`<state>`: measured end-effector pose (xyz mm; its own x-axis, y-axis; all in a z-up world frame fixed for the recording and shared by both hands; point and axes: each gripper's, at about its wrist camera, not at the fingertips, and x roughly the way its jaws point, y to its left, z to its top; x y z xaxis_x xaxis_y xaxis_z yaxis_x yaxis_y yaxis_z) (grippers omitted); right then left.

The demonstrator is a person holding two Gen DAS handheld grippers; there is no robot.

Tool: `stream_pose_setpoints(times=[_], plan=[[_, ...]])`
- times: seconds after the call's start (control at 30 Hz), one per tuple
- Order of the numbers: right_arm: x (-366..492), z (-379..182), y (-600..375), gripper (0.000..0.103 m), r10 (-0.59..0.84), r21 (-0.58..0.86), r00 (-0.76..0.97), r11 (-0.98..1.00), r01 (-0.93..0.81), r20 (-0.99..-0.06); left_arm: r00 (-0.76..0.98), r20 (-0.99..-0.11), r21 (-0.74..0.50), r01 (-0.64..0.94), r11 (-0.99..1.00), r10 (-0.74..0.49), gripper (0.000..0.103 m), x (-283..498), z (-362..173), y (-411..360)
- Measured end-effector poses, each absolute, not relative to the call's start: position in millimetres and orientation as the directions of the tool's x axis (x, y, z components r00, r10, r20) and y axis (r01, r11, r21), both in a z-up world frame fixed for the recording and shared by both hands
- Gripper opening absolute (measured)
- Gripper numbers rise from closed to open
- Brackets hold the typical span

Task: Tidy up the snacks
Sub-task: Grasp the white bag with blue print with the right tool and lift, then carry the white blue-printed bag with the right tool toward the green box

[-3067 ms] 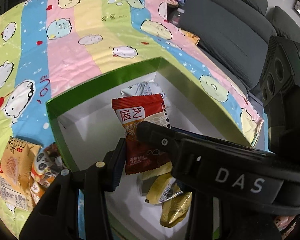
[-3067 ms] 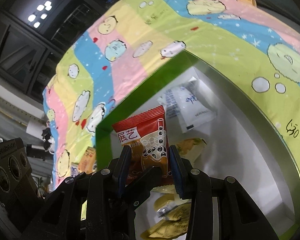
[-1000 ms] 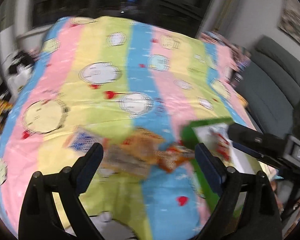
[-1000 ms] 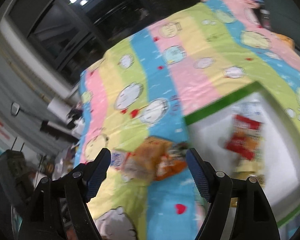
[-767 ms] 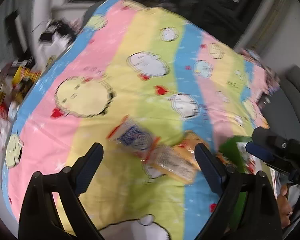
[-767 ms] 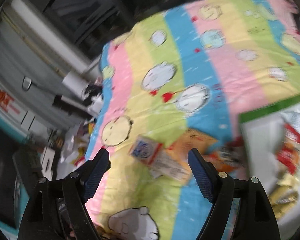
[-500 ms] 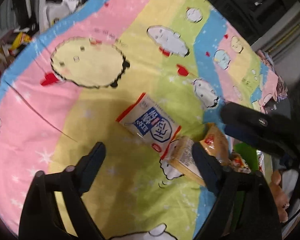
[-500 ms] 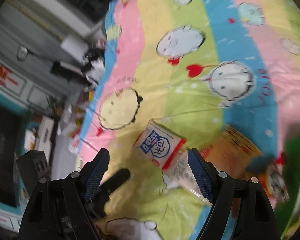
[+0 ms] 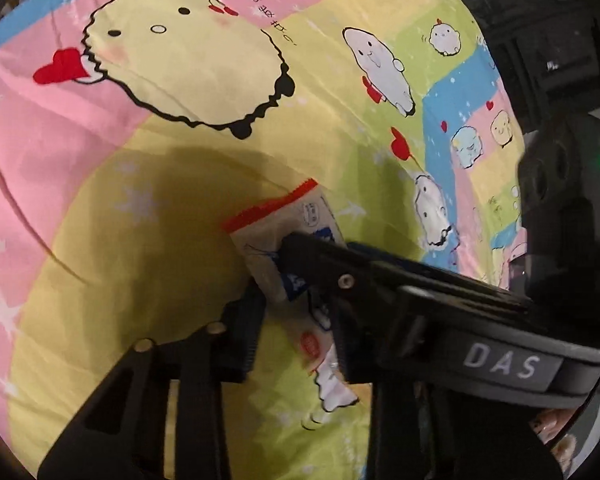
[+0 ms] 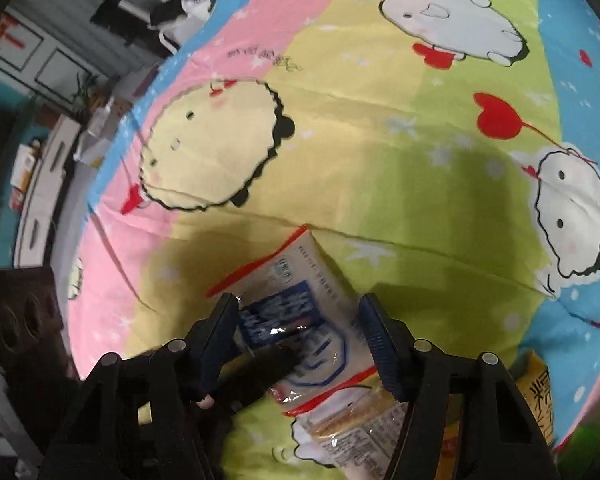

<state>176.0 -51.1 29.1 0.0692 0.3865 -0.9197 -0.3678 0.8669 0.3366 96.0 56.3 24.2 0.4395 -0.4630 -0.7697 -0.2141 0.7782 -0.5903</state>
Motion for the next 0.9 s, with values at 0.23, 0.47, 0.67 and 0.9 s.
stream_pose_setpoints(times=[0.23, 0.47, 0.67, 0.9], plan=[[171, 32, -55, 0.054, 0.404, 0.345, 0.093, 0.863, -0.369, -0.910, 0.445, -0.795, -0.530, -0.179, 0.829, -0.412, 0.028, 95, 31, 49], [150, 66, -60, 0.052, 0.449, 0.368, 0.151, 0.849, -0.379, -0.881, 0.510, -0.781, -0.479, -0.119, 0.870, -0.360, 0.028, 81, 62, 50], [119, 105, -62, 0.052, 0.487, 0.382, 0.240, 0.845, -0.375, -0.840, 0.579, -0.741, -0.447, -0.050, 0.893, -0.339, 0.027, 53, 100, 47], [79, 147, -80, 0.052, 0.505, 0.391, 0.351, 0.852, -0.348, -0.788, 0.635, -0.689, -0.418, 0.044, 0.907, -0.348, 0.027, 20, 140, 29]])
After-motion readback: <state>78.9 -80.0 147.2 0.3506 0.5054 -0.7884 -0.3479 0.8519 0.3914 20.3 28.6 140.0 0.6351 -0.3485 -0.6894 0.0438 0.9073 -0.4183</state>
